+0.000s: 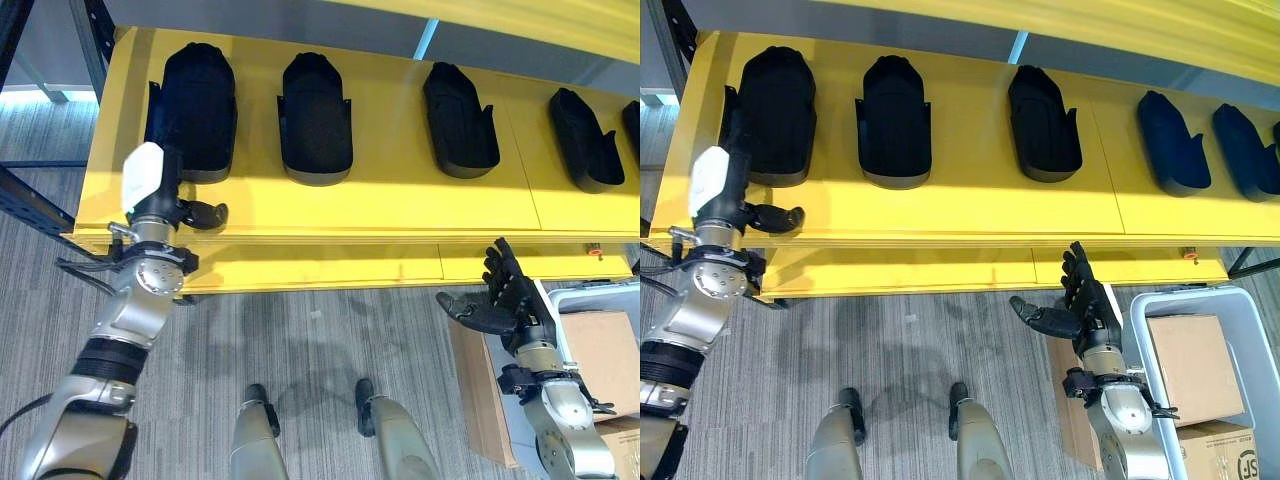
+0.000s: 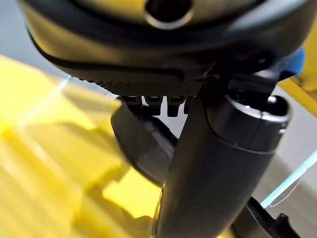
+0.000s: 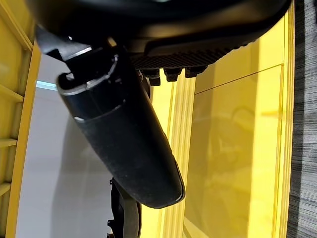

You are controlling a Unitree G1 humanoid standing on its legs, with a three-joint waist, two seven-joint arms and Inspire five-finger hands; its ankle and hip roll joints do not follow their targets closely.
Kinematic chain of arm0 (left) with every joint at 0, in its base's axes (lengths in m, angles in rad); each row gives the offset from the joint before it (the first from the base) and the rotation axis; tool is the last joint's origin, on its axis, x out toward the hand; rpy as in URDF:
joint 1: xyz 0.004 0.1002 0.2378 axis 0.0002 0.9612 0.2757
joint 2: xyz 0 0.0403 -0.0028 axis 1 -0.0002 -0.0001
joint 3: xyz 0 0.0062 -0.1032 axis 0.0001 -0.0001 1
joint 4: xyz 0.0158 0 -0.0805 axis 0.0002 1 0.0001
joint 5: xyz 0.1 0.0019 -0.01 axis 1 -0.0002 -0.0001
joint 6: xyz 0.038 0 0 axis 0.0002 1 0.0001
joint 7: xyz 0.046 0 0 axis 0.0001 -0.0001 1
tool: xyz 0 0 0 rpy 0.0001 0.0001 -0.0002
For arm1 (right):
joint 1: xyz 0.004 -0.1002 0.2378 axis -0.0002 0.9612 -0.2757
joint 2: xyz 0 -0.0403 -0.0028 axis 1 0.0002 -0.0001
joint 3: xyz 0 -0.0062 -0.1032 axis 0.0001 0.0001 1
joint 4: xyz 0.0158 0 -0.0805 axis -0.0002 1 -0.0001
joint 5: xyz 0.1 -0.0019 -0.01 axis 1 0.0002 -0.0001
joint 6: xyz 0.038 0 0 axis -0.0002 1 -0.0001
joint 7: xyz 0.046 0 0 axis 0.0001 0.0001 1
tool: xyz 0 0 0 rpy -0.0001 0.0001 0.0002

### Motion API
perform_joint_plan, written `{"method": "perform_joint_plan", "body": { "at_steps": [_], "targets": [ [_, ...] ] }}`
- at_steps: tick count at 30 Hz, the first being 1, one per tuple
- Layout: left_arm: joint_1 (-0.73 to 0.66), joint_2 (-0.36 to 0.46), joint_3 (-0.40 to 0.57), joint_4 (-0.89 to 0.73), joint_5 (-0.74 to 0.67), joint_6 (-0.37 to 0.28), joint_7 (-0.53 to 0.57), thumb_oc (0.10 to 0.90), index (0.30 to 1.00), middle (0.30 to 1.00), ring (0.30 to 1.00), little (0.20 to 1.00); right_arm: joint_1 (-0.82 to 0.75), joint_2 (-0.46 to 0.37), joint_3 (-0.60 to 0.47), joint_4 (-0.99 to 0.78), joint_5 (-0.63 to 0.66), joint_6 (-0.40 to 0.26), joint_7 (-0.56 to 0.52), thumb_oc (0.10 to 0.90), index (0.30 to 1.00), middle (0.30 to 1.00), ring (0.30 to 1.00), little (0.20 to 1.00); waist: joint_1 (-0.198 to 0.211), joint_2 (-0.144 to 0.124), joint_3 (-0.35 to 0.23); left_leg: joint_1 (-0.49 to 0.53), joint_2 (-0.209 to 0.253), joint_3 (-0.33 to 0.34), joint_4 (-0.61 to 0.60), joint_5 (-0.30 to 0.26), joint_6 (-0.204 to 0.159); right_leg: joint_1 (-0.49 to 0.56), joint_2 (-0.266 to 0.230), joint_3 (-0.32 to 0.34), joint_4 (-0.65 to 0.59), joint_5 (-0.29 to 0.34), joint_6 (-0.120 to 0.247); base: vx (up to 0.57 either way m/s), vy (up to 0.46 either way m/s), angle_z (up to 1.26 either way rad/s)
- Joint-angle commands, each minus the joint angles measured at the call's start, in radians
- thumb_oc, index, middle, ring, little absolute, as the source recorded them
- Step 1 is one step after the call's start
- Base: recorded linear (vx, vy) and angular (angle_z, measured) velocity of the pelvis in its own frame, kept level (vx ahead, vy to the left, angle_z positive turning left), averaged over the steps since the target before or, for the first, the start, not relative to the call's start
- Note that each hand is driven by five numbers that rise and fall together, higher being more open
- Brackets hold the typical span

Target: Move parts from the plastic box to the shelf.

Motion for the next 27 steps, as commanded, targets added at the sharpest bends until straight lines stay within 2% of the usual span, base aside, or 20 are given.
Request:
{"method": "perform_joint_plan", "body": {
  "at_steps": [1, 2, 4, 5, 7, 9, 10, 12, 14, 16, 17, 20, 23, 27],
  "targets": [
    [-0.068, 0.116, 0.069, -0.119, 0.092, -0.038, 0.071, 0.900, 1.000, 1.000, 1.000, 1.000, -0.012, -0.071, -0.122, -0.098, -0.005, -0.082, -0.015, 0.900, 1.000, 1.000, 1.000, 1.000, 0.000, 0.027, -0.059, 0.056, 0.022, -0.018, -0.028, -0.035, 0.017, 0.104, -0.025, 0.059, -0.029, -0.039, 0.001, -0.08, 0.007, 0.00],
    [-0.071, 0.126, 0.073, -0.129, 0.104, -0.039, 0.074, 0.900, 1.000, 1.000, 1.000, 1.000, -0.014, -0.073, -0.123, -0.099, -0.005, -0.083, -0.014, 0.900, 1.000, 1.000, 1.000, 1.000, 0.001, 0.028, -0.055, 0.046, 0.022, -0.012, -0.032, -0.010, 0.026, 0.094, -0.027, 0.052, -0.032, -0.020, -0.003, 0.00, 0.000, 0.00],
    [-0.071, 0.142, 0.081, -0.144, 0.121, -0.039, 0.077, 0.900, 1.000, 1.000, 1.000, 1.000, -0.014, -0.077, -0.126, -0.100, -0.002, -0.084, -0.011, 0.900, 1.000, 1.000, 1.000, 1.000, 0.003, 0.031, -0.059, 0.054, 0.021, -0.018, -0.024, -0.037, 0.018, 0.104, -0.026, 0.059, -0.028, -0.039, 0.001, 0.00, 0.000, 0.00],
    [-0.071, 0.151, 0.087, -0.154, 0.137, -0.038, 0.080, 0.900, 1.000, 1.000, 1.000, 1.000, -0.016, -0.078, -0.128, -0.101, -0.003, -0.084, -0.010, 0.900, 1.000, 1.000, 1.000, 1.000, 0.003, 0.032, -0.056, 0.044, 0.021, -0.011, -0.028, -0.012, 0.026, 0.094, -0.027, 0.053, -0.031, -0.021, -0.003, -0.08, 0.012, 0.01],
    [-0.072, 0.166, 0.094, -0.177, 0.152, -0.041, 0.080, 0.900, 1.000, 1.000, 1.000, 1.000, -0.016, -0.079, -0.132, -0.102, 0.000, -0.086, -0.008, 0.900, 1.000, 1.000, 1.000, 1.000, 0.003, 0.034, -0.058, 0.044, 0.021, -0.011, -0.029, -0.012, 0.026, 0.094, -0.028, 0.051, -0.032, -0.022, -0.003, 0.00, 0.002, 0.02],
    [-0.072, 0.176, 0.098, -0.188, 0.168, -0.038, 0.080, 0.900, 1.000, 1.000, 1.000, 1.000, -0.016, -0.080, -0.132, -0.101, 0.000, -0.087, -0.008, 0.900, 1.000, 1.000, 1.000, 1.000, 0.003, 0.036, -0.064, 0.053, 0.020, -0.018, -0.027, -0.035, 0.018, 0.103, -0.026, 0.058, -0.030, -0.039, 0.000, 0.04, -0.001, 0.04],
    [-0.072, 0.181, 0.100, -0.193, 0.172, -0.039, 0.082, 0.900, 1.000, 1.000, 1.000, 1.000, -0.016, -0.079, -0.133, -0.103, 0.001, -0.087, -0.008, 0.900, 1.000, 1.000, 1.000, 1.000, 0.003, 0.036, -0.059, 0.043, 0.021, -0.011, -0.030, -0.012, 0.025, 0.094, -0.028, 0.052, -0.033, -0.023, -0.003, -0.08, 0.009, 0.06],
    [-0.070, 0.184, 0.108, -0.209, 0.168, -0.045, 0.081, 0.900, 1.000, 1.000, 1.000, 1.000, -0.015, -0.077, -0.134, -0.105, 0.001, -0.087, -0.005, 0.900, 1.000, 1.000, 1.000, 1.000, 0.004, 0.038, -0.064, 0.052, 0.020, -0.018, -0.027, -0.035, 0.017, 0.102, -0.026, 0.059, -0.029, -0.040, 0.000, 0.00, -0.001, 0.05],
    [-0.066, 0.192, 0.116, -0.229, 0.171, -0.049, 0.081, 0.900, 1.000, 1.000, 1.000, 1.000, -0.013, -0.078, -0.136, -0.110, 0.005, -0.087, -0.002, 0.900, 1.000, 1.000, 1.000, 1.000, 0.005, 0.039, -0.061, 0.044, 0.021, -0.011, -0.031, -0.012, 0.025, 0.094, -0.027, 0.053, -0.032, -0.023, -0.005, 0.00, 0.000, 0.00],
    [-0.060, 0.192, 0.123, -0.243, 0.169, -0.056, 0.081, 0.900, 1.000, 1.000, 1.000, 1.000, -0.011, -0.077, -0.137, -0.110, 0.007, -0.088, -0.001, 0.900, 1.000, 1.000, 1.000, 1.000, 0.006, 0.040, -0.066, 0.055, 0.019, -0.019, -0.034, -0.033, 0.017, 0.103, -0.025, 0.059, -0.031, -0.039, -0.001, 0.04, -0.006, -0.01],
    [-0.046, 0.189, 0.134, -0.274, 0.158, -0.071, 0.080, 0.900, 1.000, 1.000, 1.000, 1.000, -0.010, -0.075, -0.140, -0.113, 0.011, -0.091, 0.000, 0.900, 1.000, 1.000, 1.000, 1.000, 0.008, 0.040, -0.061, 0.047, 0.020, -0.013, -0.039, -0.007, 0.025, 0.094, -0.027, 0.052, -0.034, -0.022, -0.005, -0.09, -0.015, -0.01],
    [0.011, 0.158, 0.171, -0.325, 0.069, -0.115, 0.074, 0.900, 1.000, 1.000, 1.000, 1.000, -0.010, -0.068, -0.141, -0.116, 0.016, -0.094, 0.001, 0.900, 1.000, 1.000, 1.000, 1.000, 0.013, 0.044, -0.056, 0.055, 0.019, -0.014, -0.045, 0.000, 0.024, 0.098, -0.026, 0.052, -0.032, -0.022, -0.008, -0.04, -0.020, -0.01],
    [0.123, 0.095, 0.234, -0.382, -0.060, -0.163, 0.056, 0.900, 1.000, 1.000, 1.000, 1.000, -0.013, -0.059, -0.137, -0.118, 0.018, -0.098, 0.002, 0.900, 1.000, 1.000, 1.000, 1.000, 0.019, 0.047, -0.052, 0.083, 0.021, -0.010, -0.062, 0.009, 0.022, 0.112, -0.024, 0.055, -0.035, -0.020, -0.014, -0.01, -0.048, -0.02],
    [0.286, -0.042, 0.290, -0.457, -0.357, -0.251, -0.017, 0.900, 1.000, 1.000, 1.000, 1.000, -0.021, -0.039, -0.136, -0.107, 0.009, -0.101, 0.004, 0.900, 1.000, 1.000, 1.000, 1.000, 0.030, 0.054, -0.052, 0.144, 0.030, -0.005, -0.116, 0.033, 0.013, 0.156, -0.020, 0.053, -0.066, -0.016, -0.022, 0.01, -0.084, -0.01]
  ]
}}
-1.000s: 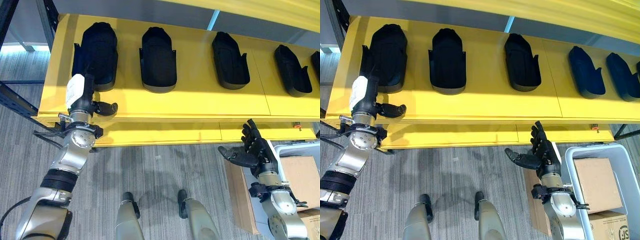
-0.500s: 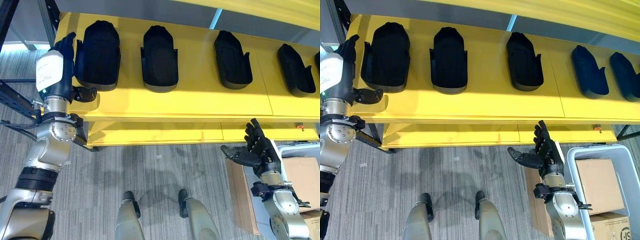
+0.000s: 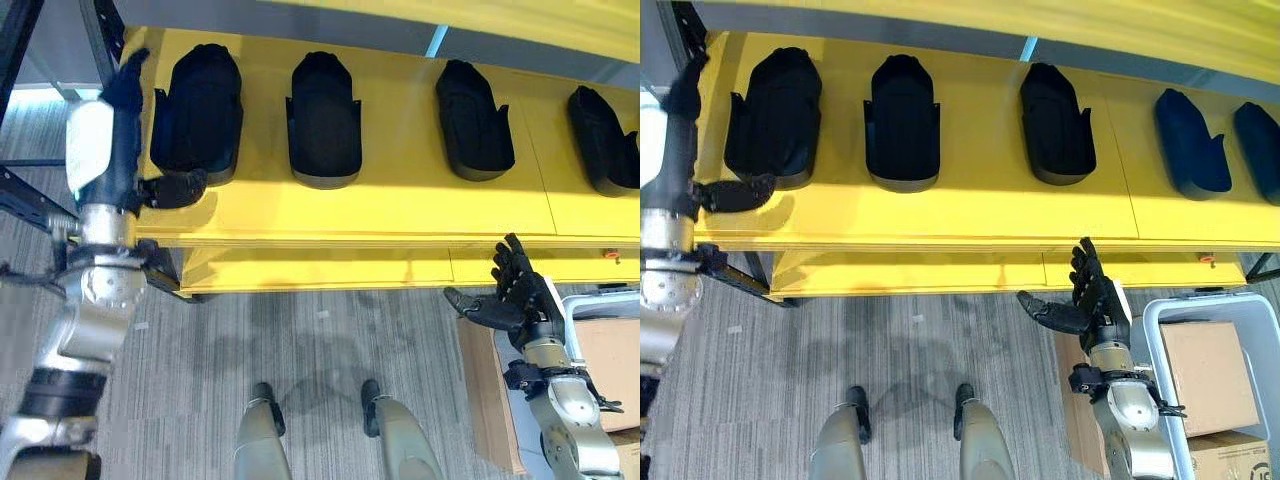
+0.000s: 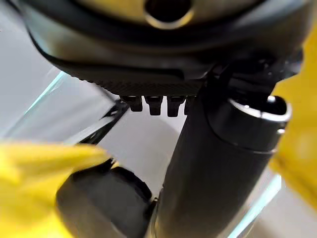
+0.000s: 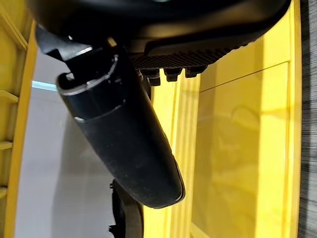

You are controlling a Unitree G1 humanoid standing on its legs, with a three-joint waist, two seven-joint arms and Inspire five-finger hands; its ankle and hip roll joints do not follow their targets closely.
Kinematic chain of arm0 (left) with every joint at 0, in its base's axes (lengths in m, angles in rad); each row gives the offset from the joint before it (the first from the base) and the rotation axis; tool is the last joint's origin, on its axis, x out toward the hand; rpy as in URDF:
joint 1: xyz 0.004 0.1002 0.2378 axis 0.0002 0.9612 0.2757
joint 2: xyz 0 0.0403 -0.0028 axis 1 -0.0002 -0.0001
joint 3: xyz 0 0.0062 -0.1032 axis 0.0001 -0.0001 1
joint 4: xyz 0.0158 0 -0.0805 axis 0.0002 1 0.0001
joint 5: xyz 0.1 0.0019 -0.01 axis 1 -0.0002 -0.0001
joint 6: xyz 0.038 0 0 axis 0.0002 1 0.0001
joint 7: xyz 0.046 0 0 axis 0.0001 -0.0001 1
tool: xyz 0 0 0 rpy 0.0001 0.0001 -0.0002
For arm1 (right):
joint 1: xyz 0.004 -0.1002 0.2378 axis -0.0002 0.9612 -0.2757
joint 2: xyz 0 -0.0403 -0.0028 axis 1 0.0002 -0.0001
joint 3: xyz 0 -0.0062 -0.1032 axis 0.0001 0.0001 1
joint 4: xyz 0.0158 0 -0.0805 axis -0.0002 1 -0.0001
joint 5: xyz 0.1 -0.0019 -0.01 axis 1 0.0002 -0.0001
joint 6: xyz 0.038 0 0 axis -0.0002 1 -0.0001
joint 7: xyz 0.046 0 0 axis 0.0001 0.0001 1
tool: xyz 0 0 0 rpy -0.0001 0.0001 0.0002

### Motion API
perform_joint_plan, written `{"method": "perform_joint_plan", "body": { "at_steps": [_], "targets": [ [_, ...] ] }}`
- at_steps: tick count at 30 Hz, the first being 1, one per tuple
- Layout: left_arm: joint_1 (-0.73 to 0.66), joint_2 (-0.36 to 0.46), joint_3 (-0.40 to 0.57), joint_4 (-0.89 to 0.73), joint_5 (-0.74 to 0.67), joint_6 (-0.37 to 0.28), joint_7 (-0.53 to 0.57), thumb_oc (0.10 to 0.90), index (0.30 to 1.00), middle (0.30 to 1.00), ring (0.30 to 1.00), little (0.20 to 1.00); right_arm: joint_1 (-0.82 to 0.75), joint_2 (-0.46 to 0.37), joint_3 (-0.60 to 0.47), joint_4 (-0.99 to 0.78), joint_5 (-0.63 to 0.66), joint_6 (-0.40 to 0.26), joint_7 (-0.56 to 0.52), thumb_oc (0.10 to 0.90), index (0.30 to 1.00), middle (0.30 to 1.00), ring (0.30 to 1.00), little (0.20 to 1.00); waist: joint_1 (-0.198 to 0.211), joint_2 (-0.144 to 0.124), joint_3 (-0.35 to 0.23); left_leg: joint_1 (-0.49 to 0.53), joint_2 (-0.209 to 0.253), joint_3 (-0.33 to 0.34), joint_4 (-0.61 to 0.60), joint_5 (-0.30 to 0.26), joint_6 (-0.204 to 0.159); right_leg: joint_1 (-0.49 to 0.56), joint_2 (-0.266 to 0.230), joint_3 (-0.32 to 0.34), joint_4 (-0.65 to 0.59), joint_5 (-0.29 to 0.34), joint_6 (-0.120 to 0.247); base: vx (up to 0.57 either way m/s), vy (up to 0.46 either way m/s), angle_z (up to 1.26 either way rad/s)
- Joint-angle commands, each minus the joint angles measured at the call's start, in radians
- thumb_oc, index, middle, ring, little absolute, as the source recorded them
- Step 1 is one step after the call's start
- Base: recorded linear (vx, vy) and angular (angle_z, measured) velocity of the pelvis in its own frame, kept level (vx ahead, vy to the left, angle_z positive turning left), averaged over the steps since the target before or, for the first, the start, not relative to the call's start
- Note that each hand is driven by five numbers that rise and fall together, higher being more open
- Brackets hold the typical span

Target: Move parts from the plastic box to the shelf.

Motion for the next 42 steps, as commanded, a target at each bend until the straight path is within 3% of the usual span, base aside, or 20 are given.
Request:
{"method": "perform_joint_plan", "body": {
  "at_steps": [1, 4, 6, 10, 11, 14, 17, 22, 24, 26, 27, 31, 32, 35, 42],
  "targets": [
    [0.028, -0.057, 0.083, -0.116, -0.248, -0.154, -0.034, 0.900, 1.000, 1.000, 1.000, 1.000, -0.015, -0.037, -0.100, -0.113, 0.007, -0.108, -0.002, 0.900, 1.000, 1.000, 1.000, 1.000, 0.001, 0.035, -0.065, 0.090, 0.048, -0.020, -0.115, 0.055, 0.007, 0.113, -0.007, 0.038, -0.073, 0.012, -0.026, 0.01, -0.109, -0.01],
    [0.104, -0.126, 0.091, -0.141, -0.362, -0.170, -0.074, 0.900, 1.000, 1.000, 1.000, 1.000, -0.010, -0.027, -0.097, -0.110, -0.002, -0.108, 0.008, 0.900, 1.000, 1.000, 1.000, 1.000, 0.003, 0.040, -0.068, 0.126, 0.056, -0.014, -0.161, 0.081, 0.002, 0.131, 0.002, 0.041, -0.087, 0.015, -0.031, -0.01, -0.095, -0.02],
    [0.211, -0.225, 0.097, -0.188, -0.512, -0.178, -0.141, 0.900, 1.000, 1.000, 1.000, 1.000, 0.006, -0.012, -0.088, -0.105, -0.010, -0.108, 0.029, 0.900, 1.000, 1.000, 1.000, 1.000, 0.006, 0.051, -0.080, 0.174, 0.075, -0.007, -0.237, 0.132, -0.009, 0.153, 0.022, 0.040, -0.116, 0.020, -0.040, -0.01, -0.144, -0.06],
    [0.318, -0.281, 0.104, -0.221, -0.612, -0.158, -0.219, 0.900, 1.000, 1.000, 1.000, 1.000, 0.018, -0.008, -0.073, -0.106, -0.011, -0.100, 0.053, 0.900, 1.000, 1.000, 1.000, 1.000, 0.012, 0.065, -0.099, 0.237, 0.106, 0.006, -0.323, 0.175, -0.017, 0.183, 0.053, 0.060, -0.169, 0.033, -0.046, 0.01, -0.137, -0.13],
    [0.396, -0.317, 0.091, -0.222, -0.680, -0.140, -0.273, 0.900, 1.000, 1.000, 1.000, 1.000, 0.037, -0.014, -0.068, -0.105, -0.015, -0.096, 0.075, 0.900, 1.000, 1.000, 1.000, 1.000, 0.015, 0.078, -0.111, 0.280, 0.128, 0.024, -0.375, 0.215, -0.027, 0.204, 0.078, 0.061, -0.193, 0.033, -0.055, 0.00, -0.187, -0.32],
    [0.503, -0.360, 0.102, -0.238, -0.718, -0.115, -0.324, 0.900, 1.000, 1.000, 1.000, 1.000, 0.069, -0.023, -0.074, -0.114, -0.025, -0.090, 0.104, 0.900, 1.000, 1.000, 1.000, 1.000, 0.022, 0.093, -0.130, 0.333, 0.147, 0.035, -0.450, 0.270, -0.037, 0.222, 0.110, 0.060, -0.192, 0.012, -0.073, 0.01, -0.198, -0.24],
    [0.566, -0.404, 0.081, -0.210, -0.740, -0.101, -0.343, 0.900, 1.000, 1.000, 1.000, 1.000, 0.097, -0.033, -0.077, -0.115, -0.037, -0.088, 0.121, 0.900, 1.000, 1.000, 1.000, 1.000, 0.034, 0.104, -0.137, 0.356, 0.176, 0.026, -0.505, 0.381, -0.057, 0.231, 0.153, 0.047, -0.181, -0.009, -0.099, -0.04, -0.220, -0.11],
    [0.616, -0.421, 0.046, -0.154, -0.783, -0.075, -0.384, 0.900, 1.000, 1.000, 1.000, 1.000, 0.144, -0.030, -0.096, -0.124, -0.029, -0.092, 0.135, 0.900, 1.000, 1.000, 1.000, 1.000, 0.040, 0.102, -0.134, 0.343, 0.181, 0.027, -0.559, 0.497, -0.067, 0.249, 0.190, 0.005, -0.209, -0.011, -0.127, -0.06, -0.184, 0.09],
    [0.620, -0.423, 0.040, -0.145, -0.789, -0.072, -0.387, 0.900, 1.000, 1.000, 1.000, 1.000, 0.152, -0.028, -0.097, -0.122, -0.024, -0.093, 0.133, 0.900, 1.000, 1.000, 1.000, 1.000, 0.036, 0.095, -0.132, 0.333, 0.165, 0.043, -0.554, 0.482, -0.062, 0.258, 0.185, -0.006, -0.232, -0.003, -0.127, -0.06, -0.112, 0.31],
    [0.635, -0.429, 0.032, -0.133, -0.760, -0.077, -0.389, 0.900, 1.000, 1.000, 1.000, 1.000, 0.169, -0.022, -0.088, -0.109, -0.028, -0.086, 0.136, 0.900, 1.000, 1.000, 1.000, 1.000, 0.036, 0.076, -0.134, 0.338, 0.090, 0.038, -0.507, 0.363, -0.035, 0.274, 0.159, -0.006, -0.289, 0.031, -0.116, -0.08, -0.100, 0.34],
    [0.635, -0.429, 0.032, -0.132, -0.761, -0.077, -0.389, 0.900, 1.000, 1.000, 1.000, 1.000, 0.170, -0.022, -0.088, -0.109, -0.028, -0.087, 0.136, 0.900, 1.000, 1.000, 1.000, 1.000, 0.036, 0.076, -0.133, 0.337, 0.089, 0.038, -0.503, 0.360, -0.034, 0.276, 0.159, -0.006, -0.290, 0.031, -0.115, -0.03, -0.015, 0.22],
    [0.638, -0.438, -0.008, -0.123, -0.762, -0.059, -0.399, 0.900, 1.000, 1.000, 1.000, 1.000, 0.192, -0.008, -0.090, -0.089, -0.034, -0.078, 0.143, 0.900, 1.000, 1.000, 1.000, 1.000, 0.023, 0.071, -0.157, 0.381, -0.002, -0.007, -0.472, 0.230, -0.014, 0.291, 0.124, -0.016, -0.360, 0.076, -0.094, 0.01, 0.060, 0.15],
    [0.641, -0.440, -0.030, -0.112, -0.771, -0.052, -0.405, 0.900, 1.000, 1.000, 1.000, 1.000, 0.200, 0.000, -0.091, -0.086, -0.036, -0.079, 0.135, 0.900, 1.000, 1.000, 1.000, 1.000, 0.009, 0.090, -0.174, 0.396, -0.020, 0.000, -0.525, 0.239, -0.013, 0.292, 0.118, -0.030, -0.376, 0.091, -0.081, 0.05, 0.120, 0.20],
    [0.653, -0.445, -0.049, -0.077, -0.760, -0.051, -0.406, 0.900, 1.000, 1.000, 1.000, 1.000, 0.218, 0.014, -0.085, -0.064, -0.041, -0.069, 0.131, 0.900, 1.000, 1.000, 1.000, 1.000, 0.002, 0.103, -0.183, 0.431, -0.043, 0.002, -0.576, 0.235, -0.006, 0.303, 0.099, -0.025, -0.382, 0.108, -0.063, 0.08, 0.217, 0.35],
    [0.623, -0.448, -0.068, -0.043, -0.675, -0.062, -0.358, 0.900, 1.000, 1.000, 1.000, 1.000, 0.186, 0.046, -0.026, -0.016, -0.022, -0.046, 0.105, 0.900, 1.000, 1.000, 1.000, 1.000, 0.008, 0.099, -0.213, 0.472, -0.085, 0.031, -0.653, 0.217, 0.012, 0.306, 0.060, -0.005, -0.446, 0.167, -0.016, 0.01, 0.147, -0.10]
  ]
}}
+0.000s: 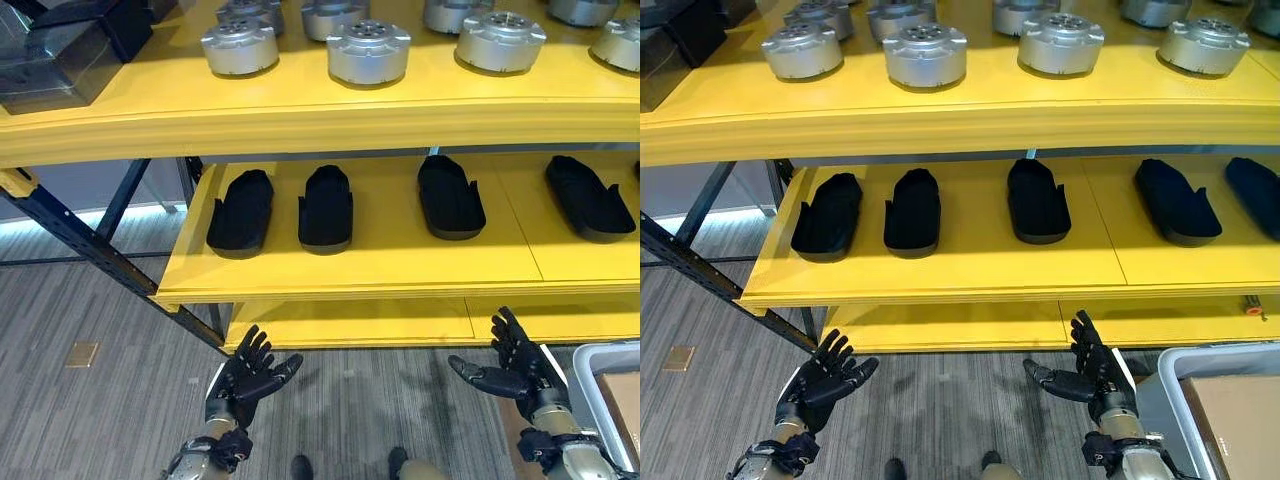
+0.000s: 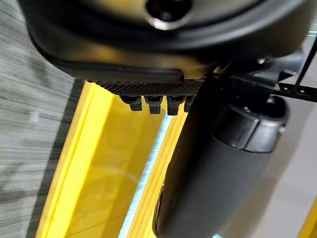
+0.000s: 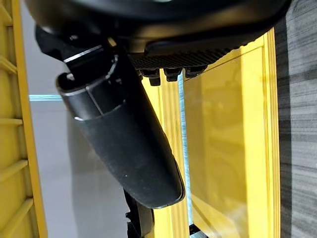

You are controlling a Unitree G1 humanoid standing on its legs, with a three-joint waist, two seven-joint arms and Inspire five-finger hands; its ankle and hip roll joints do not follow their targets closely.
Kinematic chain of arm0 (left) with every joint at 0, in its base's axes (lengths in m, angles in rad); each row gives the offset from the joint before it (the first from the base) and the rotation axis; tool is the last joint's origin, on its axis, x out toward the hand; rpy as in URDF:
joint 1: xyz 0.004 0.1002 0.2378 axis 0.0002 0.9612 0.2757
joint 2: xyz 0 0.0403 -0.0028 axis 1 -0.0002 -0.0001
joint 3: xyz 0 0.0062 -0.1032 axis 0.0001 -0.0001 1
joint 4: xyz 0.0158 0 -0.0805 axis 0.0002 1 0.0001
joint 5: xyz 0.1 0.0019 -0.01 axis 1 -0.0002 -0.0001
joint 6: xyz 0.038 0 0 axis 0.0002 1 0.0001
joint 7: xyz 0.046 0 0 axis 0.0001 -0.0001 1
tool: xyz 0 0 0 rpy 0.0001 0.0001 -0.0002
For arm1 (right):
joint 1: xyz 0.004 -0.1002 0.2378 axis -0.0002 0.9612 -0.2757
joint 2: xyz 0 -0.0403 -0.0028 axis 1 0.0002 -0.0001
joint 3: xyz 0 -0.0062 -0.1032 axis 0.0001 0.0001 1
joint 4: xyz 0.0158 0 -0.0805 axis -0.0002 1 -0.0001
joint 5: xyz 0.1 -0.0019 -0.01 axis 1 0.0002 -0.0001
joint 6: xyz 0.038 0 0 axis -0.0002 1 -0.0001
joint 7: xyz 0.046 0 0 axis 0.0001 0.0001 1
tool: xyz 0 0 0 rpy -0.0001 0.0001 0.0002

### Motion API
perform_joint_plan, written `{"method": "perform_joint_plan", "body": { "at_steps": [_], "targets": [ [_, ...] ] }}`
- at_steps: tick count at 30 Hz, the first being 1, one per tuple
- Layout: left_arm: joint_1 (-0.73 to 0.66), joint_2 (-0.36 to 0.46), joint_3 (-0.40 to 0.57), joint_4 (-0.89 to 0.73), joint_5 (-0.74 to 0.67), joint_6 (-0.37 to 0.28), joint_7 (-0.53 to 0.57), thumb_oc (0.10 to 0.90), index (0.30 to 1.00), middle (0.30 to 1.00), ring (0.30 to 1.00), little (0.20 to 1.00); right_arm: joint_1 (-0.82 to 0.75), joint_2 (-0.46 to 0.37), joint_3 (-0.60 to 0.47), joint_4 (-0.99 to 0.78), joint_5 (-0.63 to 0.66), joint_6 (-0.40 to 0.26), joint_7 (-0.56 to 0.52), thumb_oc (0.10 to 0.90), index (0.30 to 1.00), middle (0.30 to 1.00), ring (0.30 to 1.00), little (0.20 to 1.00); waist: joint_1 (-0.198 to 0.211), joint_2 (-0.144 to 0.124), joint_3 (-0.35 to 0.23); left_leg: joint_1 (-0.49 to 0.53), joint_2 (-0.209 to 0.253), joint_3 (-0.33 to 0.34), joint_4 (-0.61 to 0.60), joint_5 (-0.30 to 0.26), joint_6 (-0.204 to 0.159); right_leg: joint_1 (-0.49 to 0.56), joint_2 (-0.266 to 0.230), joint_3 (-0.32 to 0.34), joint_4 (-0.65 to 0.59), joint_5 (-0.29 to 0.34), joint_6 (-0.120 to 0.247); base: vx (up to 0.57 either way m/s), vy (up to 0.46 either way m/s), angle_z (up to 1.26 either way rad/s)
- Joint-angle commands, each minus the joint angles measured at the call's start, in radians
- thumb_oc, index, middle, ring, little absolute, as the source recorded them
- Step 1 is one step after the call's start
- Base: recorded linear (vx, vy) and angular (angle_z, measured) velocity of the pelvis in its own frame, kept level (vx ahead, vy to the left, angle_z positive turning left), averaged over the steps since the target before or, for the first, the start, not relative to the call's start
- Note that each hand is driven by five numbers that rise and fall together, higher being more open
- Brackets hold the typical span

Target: Move parts from the plastic box to the shelf.

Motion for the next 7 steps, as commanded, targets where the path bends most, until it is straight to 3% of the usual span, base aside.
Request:
{"method": "perform_joint_plan", "body": {
  "at_steps": [1, 7],
  "targets": [
    [-0.061, 0.024, 0.060, -0.052, 0.075, -0.082, 0.014, 0.900, 1.000, 1.000, 1.000, 1.000, -0.088, -0.015, 0.010, -0.031, 0.018, -0.067, -0.027, 0.900, 1.000, 1.000, 1.000, 1.000, -0.010, -0.025, -0.043, 0.006, -0.007, -0.021, -0.025, -0.026, 0.032, 0.034, -0.002, 0.051, -0.092, 0.023, 0.031, 0.00, 0.113, -0.16],
    [-0.074, 0.036, 0.057, -0.038, 0.125, -0.082, 0.032, 0.900, 1.000, 1.000, 1.000, 1.000, -0.098, -0.008, 0.030, -0.035, 0.020, -0.057, -0.034, 0.900, 1.000, 1.000, 1.000, 1.000, -0.003, -0.042, -0.049, 0.025, -0.010, -0.002, -0.025, -0.040, 0.039, 0.050, -0.010, 0.065, -0.119, 0.037, 0.045, 0.01, 0.044, -0.14]
  ]
}}
